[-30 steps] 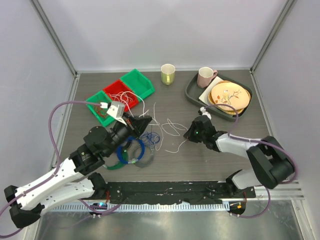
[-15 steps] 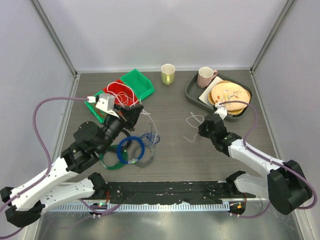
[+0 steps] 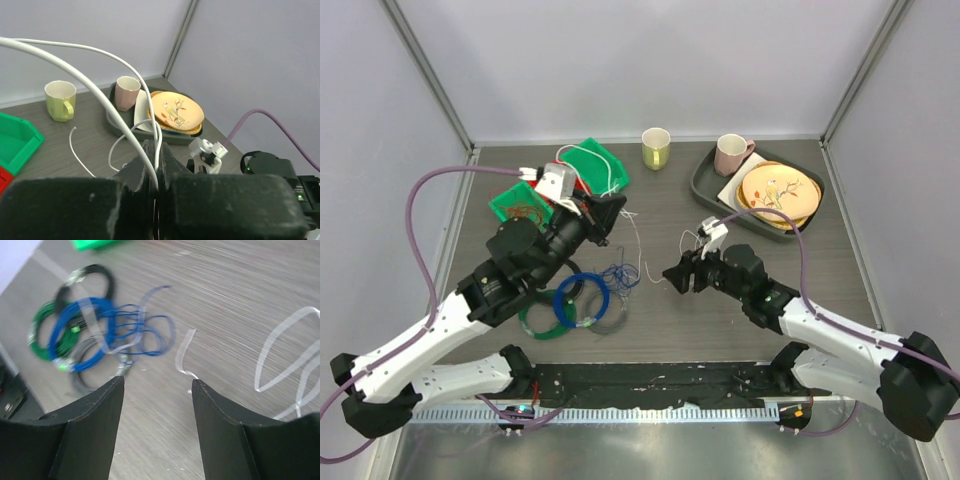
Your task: Untangle the cables
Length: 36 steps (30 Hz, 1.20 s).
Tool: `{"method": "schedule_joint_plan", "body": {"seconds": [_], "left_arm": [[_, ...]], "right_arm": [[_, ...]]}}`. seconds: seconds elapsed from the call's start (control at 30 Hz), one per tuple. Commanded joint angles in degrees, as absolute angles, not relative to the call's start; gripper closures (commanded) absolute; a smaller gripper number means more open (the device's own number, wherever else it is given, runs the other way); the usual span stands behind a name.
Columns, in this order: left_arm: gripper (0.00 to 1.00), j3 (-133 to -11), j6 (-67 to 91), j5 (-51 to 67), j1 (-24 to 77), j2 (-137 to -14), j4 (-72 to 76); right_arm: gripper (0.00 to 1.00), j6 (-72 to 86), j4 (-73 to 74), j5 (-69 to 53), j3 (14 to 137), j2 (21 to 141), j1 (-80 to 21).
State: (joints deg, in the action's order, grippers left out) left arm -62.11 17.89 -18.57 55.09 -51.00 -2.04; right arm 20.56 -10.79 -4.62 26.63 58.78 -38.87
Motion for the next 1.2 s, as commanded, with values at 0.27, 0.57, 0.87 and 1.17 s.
{"method": "schedule_joint_plan", "body": {"seconds": [0.27, 0.57, 0.87, 1.17], "left_arm": [[1.00, -66.9, 21.4, -11.4, 55.2, -55.5, -3.4], [1.00, -65.7, 23.1, -10.5, 55.2, -54.3, -5.4], [1.00, -65.2, 22.4, -13.0, 55.2, -51.8, -6.9], [1.00, -63.8, 21.7, -15.9, 55.2, -49.9, -6.4]], "right_arm": [[0.38, 9.0, -25.2, -8.6, 25.3, 61.0, -49.2], [0.38, 16.2, -42.2, -6.7, 26.9, 74.0, -52.6], [0.91, 21.3, -43.2, 9.0, 27.3, 78.3, -54.4], [0.99, 19.8, -35.3, 22.8, 18.8, 58.0, -54.4]]}}
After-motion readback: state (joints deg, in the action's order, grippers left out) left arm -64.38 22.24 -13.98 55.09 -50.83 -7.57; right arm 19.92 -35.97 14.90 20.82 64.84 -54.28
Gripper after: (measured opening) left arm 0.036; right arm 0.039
